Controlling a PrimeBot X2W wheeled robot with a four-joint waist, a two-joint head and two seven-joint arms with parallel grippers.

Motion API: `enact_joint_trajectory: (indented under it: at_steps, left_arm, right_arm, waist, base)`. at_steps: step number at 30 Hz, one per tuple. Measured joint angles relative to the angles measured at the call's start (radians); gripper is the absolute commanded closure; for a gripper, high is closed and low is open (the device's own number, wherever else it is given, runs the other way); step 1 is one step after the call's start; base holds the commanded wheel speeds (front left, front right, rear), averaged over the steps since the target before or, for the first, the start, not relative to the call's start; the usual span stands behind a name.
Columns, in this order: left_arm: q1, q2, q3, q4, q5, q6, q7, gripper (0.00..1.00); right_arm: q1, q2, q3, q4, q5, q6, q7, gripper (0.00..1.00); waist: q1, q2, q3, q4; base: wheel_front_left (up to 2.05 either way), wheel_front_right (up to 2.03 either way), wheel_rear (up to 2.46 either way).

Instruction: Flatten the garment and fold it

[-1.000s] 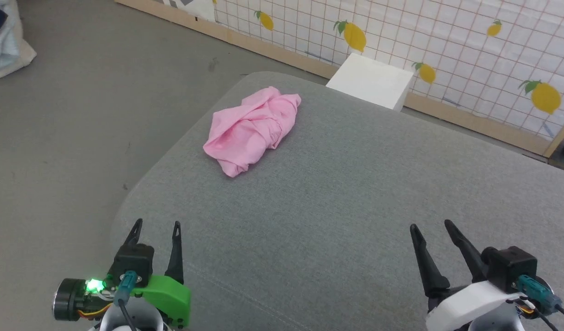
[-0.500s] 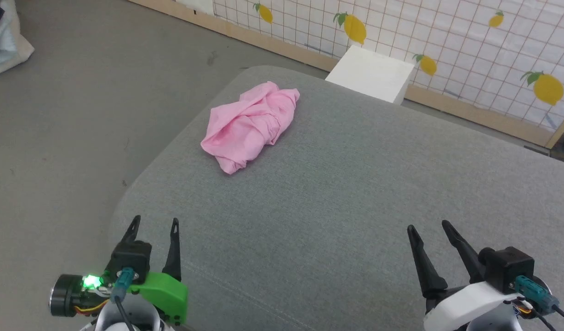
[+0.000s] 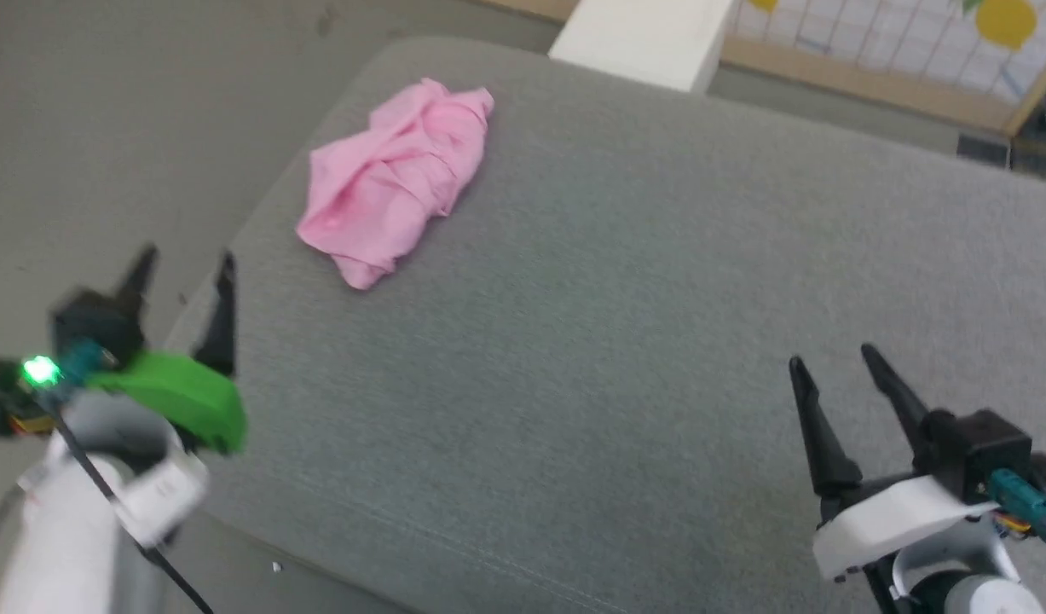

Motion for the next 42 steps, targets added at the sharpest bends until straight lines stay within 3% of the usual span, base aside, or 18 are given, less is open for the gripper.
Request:
enact_joint_trajectory:
  at_steps: [6, 10, 19, 23, 29, 41, 42]
  left_arm:
    - [-0.19, 0.103, 0.025, 0.07, -0.103, -0.063, 0.106, 0.0]
    - [-0.313, 0.191, -0.005, 0.14, -0.193, -0.079, 0.189, 0.0]
    - [-0.521, 0.468, -0.226, 0.294, -0.481, -0.084, 0.356, 0.0]
    - [-0.571, 0.541, -0.274, 0.381, -0.574, -0.084, 0.428, 0.0]
    - [-0.615, 0.597, -0.337, 0.489, -0.691, -0.084, 0.495, 0.0]
    - [-0.67, 0.604, -0.405, 0.617, -0.794, -0.084, 0.488, 0.0]
    - [-0.674, 0.604, -0.411, 0.62, -0.808, -0.084, 0.49, 1.0]
  right_arm:
    - [-0.054, -0.029, -0.014, -0.06, -0.02, 0.0, 0.011, 0.0]
    - [-0.08, -0.04, -0.027, -0.099, -0.026, 0.0, 0.012, 0.0]
    - [-0.125, -0.036, -0.042, -0.146, -0.037, 0.0, -0.002, 0.0]
    - [-0.133, -0.029, -0.042, -0.151, -0.04, 0.0, -0.013, 0.0]
    - [-0.133, -0.022, -0.046, -0.153, -0.046, 0.0, -0.03, 0.0]
    - [-0.133, -0.013, -0.049, -0.156, -0.063, 0.0, -0.035, 0.0]
    - [-0.133, -0.012, -0.05, -0.156, -0.063, 0.0, -0.035, 0.0]
  waist:
    - [0.0001, 0.0, 0.115, -0.053]
    - [0.0001, 0.0, 0.191, -0.089]
    - [0.0002, 0.0, 0.359, -0.186]
    - [0.0002, 0.0, 0.417, -0.231]
    - [0.0002, 0.0, 0.484, -0.289]
    - [0.0001, 0.0001, 0.558, -0.332]
    - [0.0, 0.0001, 0.558, -0.33]
  base:
    - [0.0, 0.0, 0.0]
    - [0.0, 0.0, 0.0]
    - [0.0, 0.0, 0.0]
    - [0.0, 0.0, 0.0]
    - [0.0, 0.0, 0.0]
    - [0.0, 0.0, 0.0]
    - [0.0, 0.0, 0.0]
